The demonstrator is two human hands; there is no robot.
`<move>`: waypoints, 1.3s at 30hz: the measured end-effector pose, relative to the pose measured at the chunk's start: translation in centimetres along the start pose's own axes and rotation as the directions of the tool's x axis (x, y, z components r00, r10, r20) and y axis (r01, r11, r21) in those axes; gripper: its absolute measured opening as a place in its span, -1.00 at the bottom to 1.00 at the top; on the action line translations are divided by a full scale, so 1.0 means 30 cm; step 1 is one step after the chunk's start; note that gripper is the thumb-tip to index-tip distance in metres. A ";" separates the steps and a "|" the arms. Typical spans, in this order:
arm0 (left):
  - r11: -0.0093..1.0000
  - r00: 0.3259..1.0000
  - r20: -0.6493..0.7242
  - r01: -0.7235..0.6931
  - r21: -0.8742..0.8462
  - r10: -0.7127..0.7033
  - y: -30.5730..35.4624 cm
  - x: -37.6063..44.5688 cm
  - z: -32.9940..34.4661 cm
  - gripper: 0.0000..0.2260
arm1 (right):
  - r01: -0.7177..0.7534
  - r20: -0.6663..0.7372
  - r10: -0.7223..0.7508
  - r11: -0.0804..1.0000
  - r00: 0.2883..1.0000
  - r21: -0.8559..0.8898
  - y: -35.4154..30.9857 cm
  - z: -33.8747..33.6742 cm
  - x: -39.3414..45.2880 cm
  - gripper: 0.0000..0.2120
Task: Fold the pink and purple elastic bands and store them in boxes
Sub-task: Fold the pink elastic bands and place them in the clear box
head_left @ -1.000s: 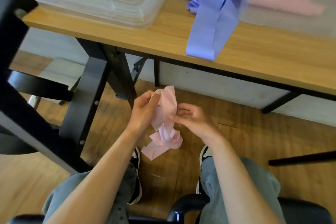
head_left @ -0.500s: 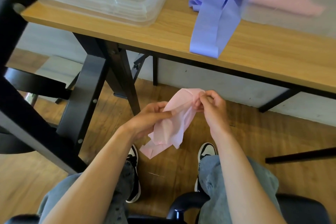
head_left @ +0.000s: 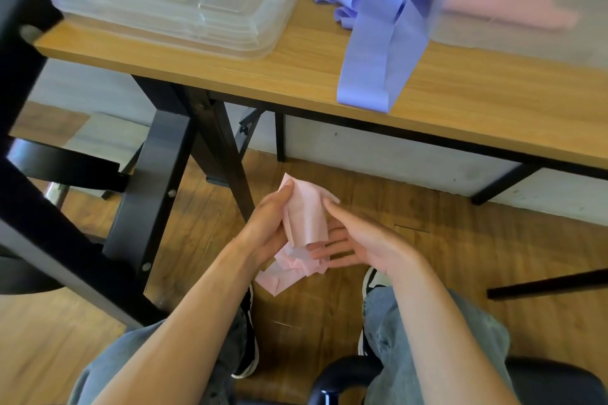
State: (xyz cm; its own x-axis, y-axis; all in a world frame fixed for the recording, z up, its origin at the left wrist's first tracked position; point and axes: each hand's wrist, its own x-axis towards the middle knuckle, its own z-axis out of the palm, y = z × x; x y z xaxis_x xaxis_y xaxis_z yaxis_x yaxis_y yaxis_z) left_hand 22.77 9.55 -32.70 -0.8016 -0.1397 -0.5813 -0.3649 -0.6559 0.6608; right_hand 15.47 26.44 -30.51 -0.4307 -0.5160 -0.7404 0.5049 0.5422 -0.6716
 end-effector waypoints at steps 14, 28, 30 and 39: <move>0.986 0.963 0.259 -0.109 0.123 0.075 0.002 0.013 -0.010 -0.38 | 0.152 -0.166 -0.069 0.808 0.984 0.569 -0.025 -0.028 0.021 -0.66; 0.798 0.850 -0.153 -0.391 0.459 0.505 -0.027 0.034 0.013 -0.75 | 0.414 -0.498 -0.331 0.908 0.801 0.062 -0.012 -0.091 0.009 -0.72; 0.818 0.866 -0.103 -0.415 0.399 0.490 -0.019 0.032 0.009 -0.78 | 0.424 -0.516 -0.333 0.903 0.789 0.067 -0.014 -0.094 0.008 -0.73; 0.808 0.905 0.085 -0.413 0.420 0.417 0.000 0.002 0.016 -0.82 | 0.451 -0.581 -0.308 0.885 0.754 0.116 -0.011 -0.126 0.010 -0.70</move>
State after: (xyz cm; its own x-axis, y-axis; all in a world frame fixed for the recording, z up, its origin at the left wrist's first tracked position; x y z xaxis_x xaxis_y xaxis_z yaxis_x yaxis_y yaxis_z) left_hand 22.51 9.91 -32.50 -0.9180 -0.3366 -0.2096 -0.1632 -0.1610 0.9734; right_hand 12.35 28.59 -30.60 -0.9144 -0.1707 -0.3670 0.3394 0.1705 -0.9251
